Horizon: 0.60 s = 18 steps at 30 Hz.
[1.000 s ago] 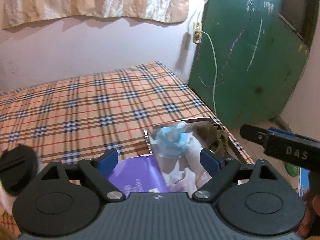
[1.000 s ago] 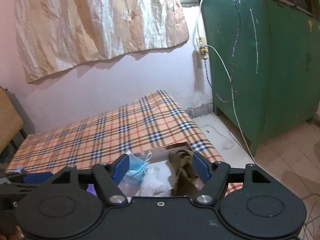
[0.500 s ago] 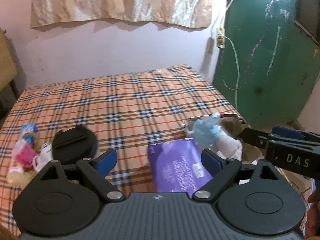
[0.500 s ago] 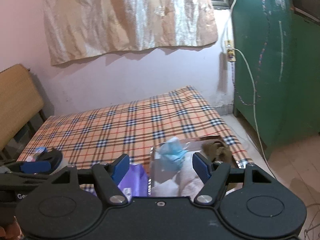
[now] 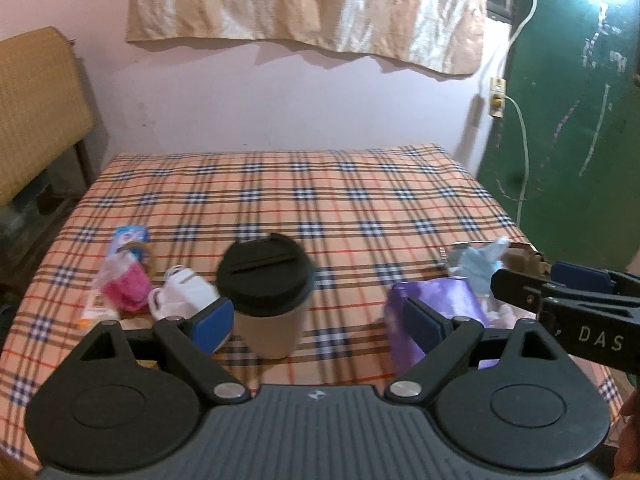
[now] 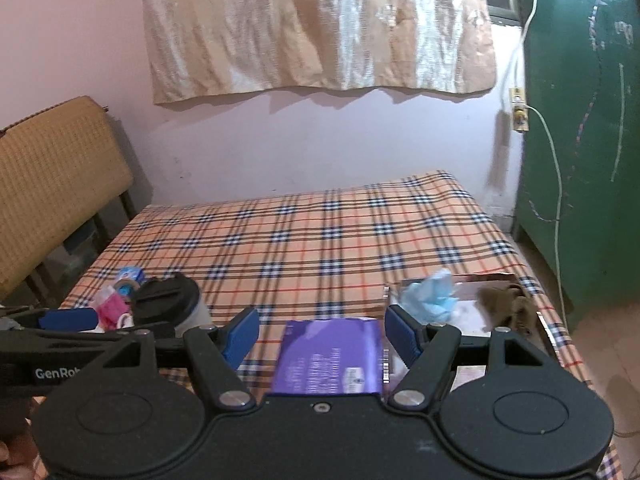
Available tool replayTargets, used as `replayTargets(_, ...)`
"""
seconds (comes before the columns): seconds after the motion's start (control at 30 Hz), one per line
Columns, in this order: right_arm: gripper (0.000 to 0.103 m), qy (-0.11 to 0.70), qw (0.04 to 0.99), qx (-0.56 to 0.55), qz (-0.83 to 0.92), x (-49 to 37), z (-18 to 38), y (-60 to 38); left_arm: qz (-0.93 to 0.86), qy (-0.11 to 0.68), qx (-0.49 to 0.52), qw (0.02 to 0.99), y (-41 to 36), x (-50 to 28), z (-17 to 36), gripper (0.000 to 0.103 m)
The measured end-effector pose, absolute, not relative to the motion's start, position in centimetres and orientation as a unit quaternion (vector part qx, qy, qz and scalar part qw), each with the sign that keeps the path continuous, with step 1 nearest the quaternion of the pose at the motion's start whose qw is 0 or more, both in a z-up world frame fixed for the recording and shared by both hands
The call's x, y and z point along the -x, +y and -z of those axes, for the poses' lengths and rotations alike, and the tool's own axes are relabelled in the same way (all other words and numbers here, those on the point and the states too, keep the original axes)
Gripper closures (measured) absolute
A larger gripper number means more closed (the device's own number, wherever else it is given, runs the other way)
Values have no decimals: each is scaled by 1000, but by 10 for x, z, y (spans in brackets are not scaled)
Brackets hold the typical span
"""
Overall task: Organize soft objects
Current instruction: 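Move both open grippers back to the items on the bed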
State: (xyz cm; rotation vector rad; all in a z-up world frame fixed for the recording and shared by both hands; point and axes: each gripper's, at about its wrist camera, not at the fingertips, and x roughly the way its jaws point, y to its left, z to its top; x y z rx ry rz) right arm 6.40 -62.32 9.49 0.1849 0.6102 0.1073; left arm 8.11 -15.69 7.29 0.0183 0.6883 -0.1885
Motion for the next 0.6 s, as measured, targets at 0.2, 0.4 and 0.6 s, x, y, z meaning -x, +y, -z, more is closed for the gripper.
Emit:
replayTargets(0.2,21,302,947,-82,-73,-67,-98,-601,74,336,-4,939,-136,-77,-76,9)
replayTargets(0.4,21,303,946,-73,-88,-69,-100,-583,59,336,2,940,-120,-73,-77,9)
replayTargets(0.6,21,306,944,-65,-102,-72,-100,-567,46,335,9,941,-105,-70,-79,9)
